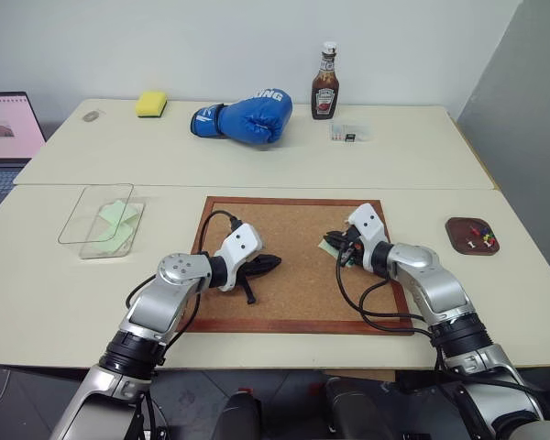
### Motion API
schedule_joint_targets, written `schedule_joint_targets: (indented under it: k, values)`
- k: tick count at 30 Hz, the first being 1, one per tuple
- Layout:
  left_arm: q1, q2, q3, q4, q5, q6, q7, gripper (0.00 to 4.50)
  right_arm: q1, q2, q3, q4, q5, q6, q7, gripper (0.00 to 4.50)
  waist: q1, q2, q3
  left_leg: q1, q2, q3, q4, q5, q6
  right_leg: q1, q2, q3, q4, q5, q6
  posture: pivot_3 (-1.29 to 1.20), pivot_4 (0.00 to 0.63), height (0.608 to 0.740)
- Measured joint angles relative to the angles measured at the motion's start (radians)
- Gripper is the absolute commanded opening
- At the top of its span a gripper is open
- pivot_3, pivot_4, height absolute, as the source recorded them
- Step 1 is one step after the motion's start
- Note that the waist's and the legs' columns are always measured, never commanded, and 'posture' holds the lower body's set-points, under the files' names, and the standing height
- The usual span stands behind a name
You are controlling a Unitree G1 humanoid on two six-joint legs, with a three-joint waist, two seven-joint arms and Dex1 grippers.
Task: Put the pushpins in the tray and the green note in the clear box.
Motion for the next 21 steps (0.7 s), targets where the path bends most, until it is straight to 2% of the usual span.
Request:
schedule_joint_targets:
  k: [11, 17, 21]
  values:
    - [-0.005, 0.001, 0.002, -0.001, 0.007, 0.003, -0.01, 0.0, -0.004, 0.001, -0.022, -0.009, 0.021, 0.025, 0.023, 0.01, 0.0, 0.0, 0.0, -0.001, 0.0, 0.0, 0.0, 0.0, 0.0, -0.001, 0.0, 0.0, 0.0, 0.0, 0.0, 0.0, 0.15, 0.74]
    - [-0.005, 0.005, 0.004, -0.009, 0.005, 0.033, -0.018, 0.0, -0.013, -0.006, -0.078, -0.22, 0.139, 0.104, 0.069, 0.01, -0.002, 0.0, 0.0, 0.0, 0.0, -0.001, 0.0, 0.0, 0.0, -0.001, 0.0, 0.0, 0.0, 0.0, 0.0, 0.0, 0.15, 0.74]
    - [-0.007, 0.005, 0.004, -0.013, 0.006, 0.044, -0.018, 0.0, -0.012, -0.011, -0.078, -0.249, 0.16, 0.141, 0.068, 0.01, -0.002, 0.0, 0.0, 0.0, 0.0, 0.0, 0.0, 0.0, 0.0, -0.001, 0.0, 0.0, 0.0, 0.0, 0.0, 0.0, 0.15, 0.74]
